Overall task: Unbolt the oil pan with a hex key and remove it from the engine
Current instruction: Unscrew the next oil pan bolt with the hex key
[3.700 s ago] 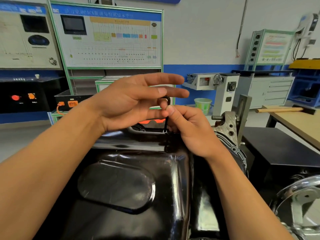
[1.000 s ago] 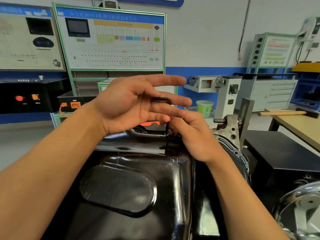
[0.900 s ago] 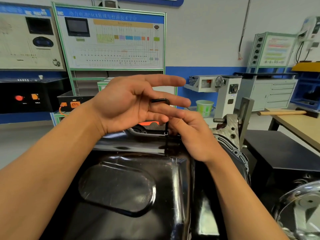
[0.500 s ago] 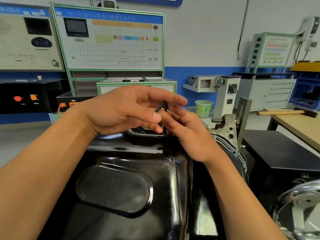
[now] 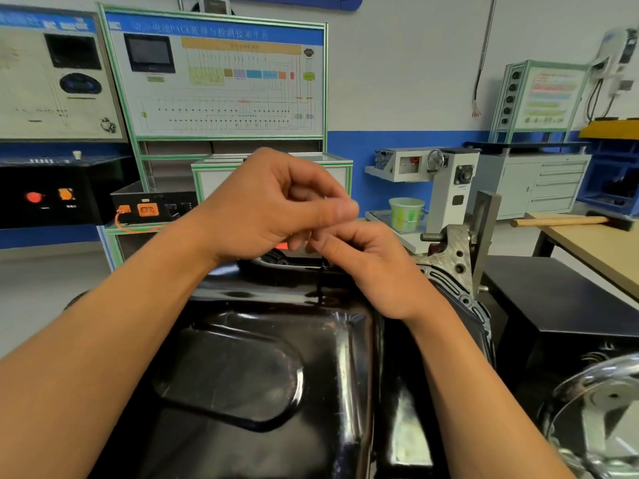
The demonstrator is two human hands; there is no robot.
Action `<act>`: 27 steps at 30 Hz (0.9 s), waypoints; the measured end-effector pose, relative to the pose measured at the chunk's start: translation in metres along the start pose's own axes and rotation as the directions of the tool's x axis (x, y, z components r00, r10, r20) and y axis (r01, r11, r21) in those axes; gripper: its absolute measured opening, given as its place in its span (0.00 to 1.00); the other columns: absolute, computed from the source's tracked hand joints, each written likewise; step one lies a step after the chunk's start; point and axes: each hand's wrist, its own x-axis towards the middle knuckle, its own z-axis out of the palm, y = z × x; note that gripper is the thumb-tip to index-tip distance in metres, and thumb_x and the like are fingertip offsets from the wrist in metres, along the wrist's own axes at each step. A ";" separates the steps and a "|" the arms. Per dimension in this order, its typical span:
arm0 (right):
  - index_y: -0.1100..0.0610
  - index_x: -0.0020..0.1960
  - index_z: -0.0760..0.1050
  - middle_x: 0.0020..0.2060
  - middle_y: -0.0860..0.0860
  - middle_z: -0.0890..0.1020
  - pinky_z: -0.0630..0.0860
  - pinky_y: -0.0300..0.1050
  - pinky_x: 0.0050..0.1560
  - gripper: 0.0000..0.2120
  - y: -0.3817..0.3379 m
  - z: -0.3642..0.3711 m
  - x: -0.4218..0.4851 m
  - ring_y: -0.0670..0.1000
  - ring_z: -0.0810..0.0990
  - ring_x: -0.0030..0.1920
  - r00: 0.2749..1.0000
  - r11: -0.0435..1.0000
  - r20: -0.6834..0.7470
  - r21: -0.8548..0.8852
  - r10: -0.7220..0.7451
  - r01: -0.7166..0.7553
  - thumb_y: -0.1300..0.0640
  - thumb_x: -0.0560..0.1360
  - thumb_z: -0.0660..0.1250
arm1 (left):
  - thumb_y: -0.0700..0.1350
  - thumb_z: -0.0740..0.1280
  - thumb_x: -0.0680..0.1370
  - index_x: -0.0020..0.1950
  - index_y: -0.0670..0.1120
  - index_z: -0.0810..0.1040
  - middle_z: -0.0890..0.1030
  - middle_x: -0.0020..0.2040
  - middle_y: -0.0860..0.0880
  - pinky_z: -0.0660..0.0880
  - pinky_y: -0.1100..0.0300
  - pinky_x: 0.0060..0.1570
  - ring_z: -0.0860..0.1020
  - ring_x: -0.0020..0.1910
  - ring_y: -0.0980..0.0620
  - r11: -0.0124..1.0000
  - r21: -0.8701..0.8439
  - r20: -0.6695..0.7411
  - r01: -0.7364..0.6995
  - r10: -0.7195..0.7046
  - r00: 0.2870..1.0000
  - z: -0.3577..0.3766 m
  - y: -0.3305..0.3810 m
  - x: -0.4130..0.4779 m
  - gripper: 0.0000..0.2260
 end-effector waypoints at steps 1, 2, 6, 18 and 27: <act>0.70 0.50 0.79 0.46 0.76 0.75 0.72 0.71 0.56 0.25 0.000 0.000 0.000 0.72 0.77 0.47 1.000 1.000 0.010 0.007 0.006 -0.006 0.46 0.78 0.64 | 0.50 0.72 0.72 0.46 0.42 0.83 0.77 0.26 0.41 0.68 0.67 0.22 0.70 0.20 0.54 1.000 0.008 -0.040 -0.005 0.006 0.999 0.003 0.001 0.001 0.12; 0.70 0.50 0.79 0.45 0.75 0.76 0.73 0.69 0.56 0.26 0.000 0.000 0.000 0.71 0.77 0.46 1.000 1.000 0.016 0.012 0.012 -0.012 0.45 0.78 0.63 | 0.49 0.69 0.74 0.48 0.42 0.82 0.77 0.25 0.43 0.67 0.67 0.22 0.69 0.19 0.54 1.000 0.018 -0.062 -0.001 0.002 0.998 0.005 0.003 0.001 0.11; 0.66 0.47 0.82 0.33 0.64 0.74 0.68 0.52 0.42 0.23 0.001 -0.001 0.001 0.52 0.70 0.37 1.000 0.999 0.026 0.042 0.008 -0.009 0.45 0.78 0.65 | 0.39 0.58 0.84 0.53 0.46 0.81 0.79 0.26 0.45 0.65 0.67 0.19 0.69 0.17 0.52 0.998 -0.025 -0.088 0.062 -0.064 0.994 0.006 0.006 0.003 0.11; 0.46 0.37 0.81 0.26 0.41 0.70 0.66 0.43 0.40 0.19 0.009 -0.002 0.001 0.43 0.68 0.31 0.999 0.998 -0.049 0.061 -0.010 0.013 0.38 0.78 0.59 | 0.39 0.61 0.77 0.66 0.45 0.78 0.81 0.61 0.38 0.79 0.57 0.47 0.79 0.44 0.50 0.846 -0.475 0.359 0.241 -0.063 0.931 -0.022 -0.002 -0.001 0.17; 0.45 0.43 0.84 0.30 0.37 0.78 0.70 0.32 0.42 0.18 0.010 -0.003 0.002 0.37 0.73 0.33 0.999 0.997 0.016 0.065 -0.036 0.035 0.49 0.83 0.57 | 0.42 0.73 0.71 0.58 0.46 0.83 0.80 0.43 0.44 0.70 0.61 0.33 0.71 0.32 0.52 0.936 -0.288 0.290 0.200 -0.113 0.950 -0.009 -0.003 0.001 0.16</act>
